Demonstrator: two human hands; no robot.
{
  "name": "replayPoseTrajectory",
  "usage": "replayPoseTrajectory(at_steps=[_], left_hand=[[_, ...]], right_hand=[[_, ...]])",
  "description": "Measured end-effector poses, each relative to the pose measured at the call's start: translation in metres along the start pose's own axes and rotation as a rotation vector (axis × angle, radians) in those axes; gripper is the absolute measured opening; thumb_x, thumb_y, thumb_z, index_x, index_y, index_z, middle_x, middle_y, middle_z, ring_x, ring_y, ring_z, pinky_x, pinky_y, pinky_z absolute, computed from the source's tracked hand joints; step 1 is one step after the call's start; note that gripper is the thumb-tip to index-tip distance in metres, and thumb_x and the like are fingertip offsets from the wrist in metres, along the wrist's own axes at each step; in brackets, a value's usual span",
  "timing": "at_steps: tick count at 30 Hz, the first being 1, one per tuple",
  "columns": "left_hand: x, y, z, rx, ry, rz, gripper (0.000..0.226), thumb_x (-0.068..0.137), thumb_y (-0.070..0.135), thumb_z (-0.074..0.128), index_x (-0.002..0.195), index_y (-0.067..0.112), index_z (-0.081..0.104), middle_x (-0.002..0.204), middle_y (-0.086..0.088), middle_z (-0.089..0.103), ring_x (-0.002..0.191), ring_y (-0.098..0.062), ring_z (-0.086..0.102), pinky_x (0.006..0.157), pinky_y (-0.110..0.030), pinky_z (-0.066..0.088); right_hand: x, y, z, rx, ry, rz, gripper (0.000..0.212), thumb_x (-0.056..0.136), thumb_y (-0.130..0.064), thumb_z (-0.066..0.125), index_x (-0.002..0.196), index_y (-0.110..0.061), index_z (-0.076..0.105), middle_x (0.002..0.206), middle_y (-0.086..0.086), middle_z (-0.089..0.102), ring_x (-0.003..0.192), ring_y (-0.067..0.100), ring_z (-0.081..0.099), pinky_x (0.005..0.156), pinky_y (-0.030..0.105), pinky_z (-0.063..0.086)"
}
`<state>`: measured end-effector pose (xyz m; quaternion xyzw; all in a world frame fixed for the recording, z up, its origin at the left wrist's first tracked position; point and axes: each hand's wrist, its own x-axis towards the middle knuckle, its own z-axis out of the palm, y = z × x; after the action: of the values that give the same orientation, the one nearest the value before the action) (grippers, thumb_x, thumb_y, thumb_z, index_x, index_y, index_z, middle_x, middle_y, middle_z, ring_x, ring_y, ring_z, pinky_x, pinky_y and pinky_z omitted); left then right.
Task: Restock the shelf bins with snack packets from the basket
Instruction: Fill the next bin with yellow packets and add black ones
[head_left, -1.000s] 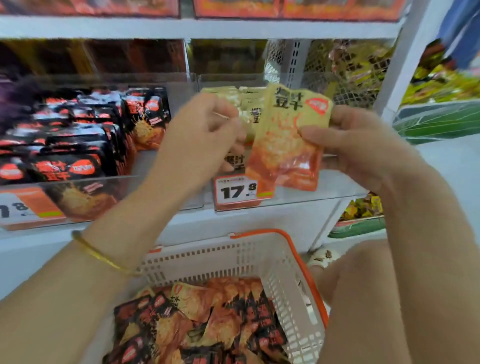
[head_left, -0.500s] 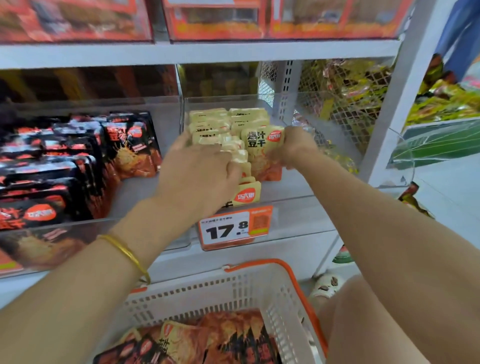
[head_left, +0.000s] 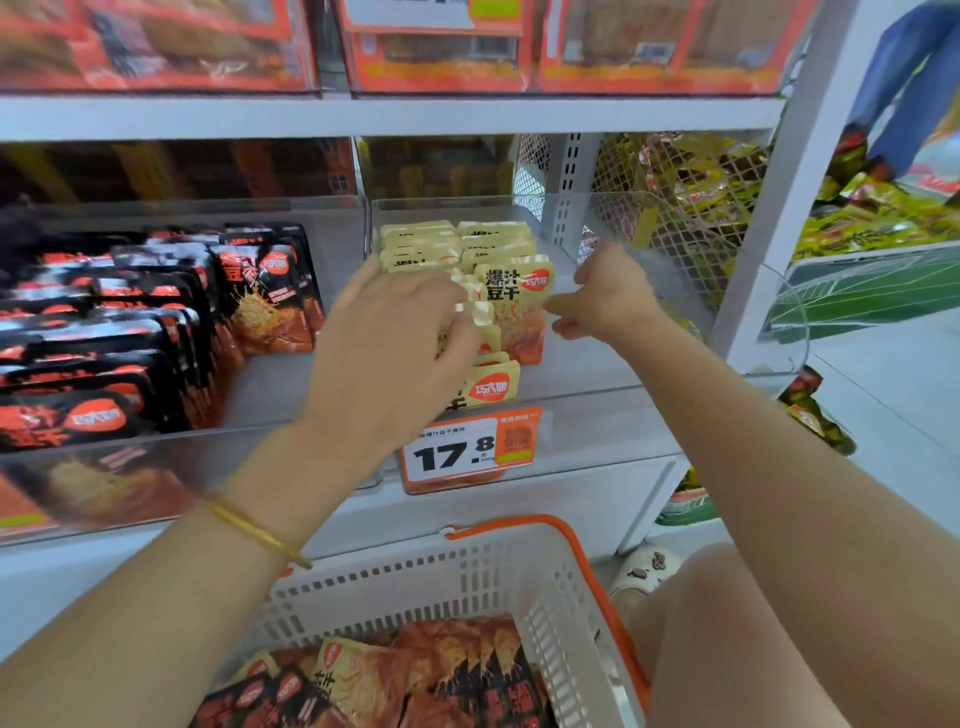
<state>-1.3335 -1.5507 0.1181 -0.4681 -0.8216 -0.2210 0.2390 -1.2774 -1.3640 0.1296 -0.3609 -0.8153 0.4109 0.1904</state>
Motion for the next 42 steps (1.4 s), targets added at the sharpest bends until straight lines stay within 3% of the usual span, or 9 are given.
replayPoseTrajectory(at_steps=[6,13,17,20,24,28,31,36,42], left_hand=[[-0.109,0.012,-0.009,-0.207,0.134,0.074,0.027,0.081,0.019,0.048,0.093,0.011,0.07,0.102,0.001,0.068,0.096,-0.022,0.058,0.082,-0.037,0.038],[-0.212,-0.017,0.074,-0.079,-0.725,-0.014,0.036,0.08,0.024,0.036,0.098,0.016,0.066,0.098,0.001,0.065,0.092,-0.023,0.061,0.068,-0.036,0.051],[-0.223,-0.024,0.086,-0.102,-0.75,-0.031,0.026,0.093,0.023,0.04,0.108,0.021,0.061,0.106,0.006,0.06,0.095,-0.015,0.057,0.069,-0.034,0.049],[-0.222,-0.026,0.089,-0.138,-0.734,-0.082,0.025,0.093,0.024,0.04,0.106,0.023,0.061,0.105,0.007,0.06,0.094,-0.014,0.056,0.07,-0.035,0.051],[-0.22,-0.023,0.092,-0.194,-0.753,-0.101,0.028,0.094,0.023,0.039,0.11,0.022,0.061,0.107,0.008,0.061,0.092,-0.012,0.058,0.072,-0.033,0.052],[-0.22,-0.018,0.092,-0.231,-0.831,-0.091,0.032,0.096,0.023,0.039,0.122,0.023,0.058,0.12,0.008,0.059,0.104,-0.011,0.056,0.08,-0.024,0.047],[-0.223,-0.017,0.097,-0.241,-0.968,-0.086,0.035,0.093,0.03,0.047,0.127,0.022,0.054,0.127,0.002,0.054,0.116,-0.016,0.049,0.091,-0.037,0.047],[-0.222,-0.011,0.09,-0.213,-0.993,-0.04,0.067,0.075,0.056,0.065,0.127,0.021,0.041,0.126,0.004,0.044,0.116,-0.016,0.042,0.093,-0.034,0.043],[-0.19,-0.019,0.059,-0.633,-0.652,-0.491,0.02,0.089,0.025,0.063,0.108,0.021,0.057,0.096,0.006,0.063,0.087,-0.011,0.061,0.081,-0.035,0.051]], right_hand=[[-0.128,0.009,-0.011,0.154,-0.327,-0.203,0.014,0.086,0.001,0.064,0.084,-0.005,0.051,0.064,0.013,0.062,0.059,0.03,0.068,0.056,0.04,0.059],[-0.156,0.145,0.152,-0.77,-0.953,-0.051,0.016,0.095,-0.017,0.049,0.092,-0.006,0.06,0.064,0.0,0.044,0.066,0.02,0.051,0.05,0.024,0.039],[-0.195,0.228,0.183,-0.992,-1.245,0.338,0.054,0.098,-0.043,0.043,0.135,-0.004,0.044,0.132,0.015,0.05,0.116,0.032,0.052,0.093,0.037,0.045],[-0.208,0.249,0.195,-0.928,-1.131,0.518,0.046,0.103,-0.023,0.035,0.143,-0.002,0.033,0.135,0.022,0.045,0.114,0.033,0.046,0.103,0.037,0.035],[-0.197,0.246,0.193,-0.759,-1.049,0.564,0.036,0.098,-0.015,0.043,0.13,-0.002,0.052,0.073,0.003,0.041,0.071,0.02,0.043,0.072,0.034,0.042],[-0.158,0.217,0.185,-0.582,-0.921,0.59,0.03,0.097,-0.009,0.046,0.126,0.0,0.048,0.116,0.018,0.058,0.088,0.027,0.06,0.077,0.035,0.056],[-0.133,0.18,0.175,-0.347,-0.905,0.539,0.023,0.098,-0.006,0.041,0.12,-0.002,0.044,0.107,0.02,0.06,0.082,0.03,0.067,0.05,0.032,0.057],[-0.127,0.142,0.144,0.079,-0.878,0.699,0.015,0.096,0.004,0.038,0.11,0.005,0.042,0.094,0.018,0.058,0.077,0.025,0.064,0.055,0.03,0.059],[-0.129,0.115,0.103,-0.007,-0.774,0.549,0.057,0.101,-0.046,0.031,0.106,0.001,0.063,0.097,0.019,0.069,0.086,0.031,0.068,0.076,0.04,0.058]])
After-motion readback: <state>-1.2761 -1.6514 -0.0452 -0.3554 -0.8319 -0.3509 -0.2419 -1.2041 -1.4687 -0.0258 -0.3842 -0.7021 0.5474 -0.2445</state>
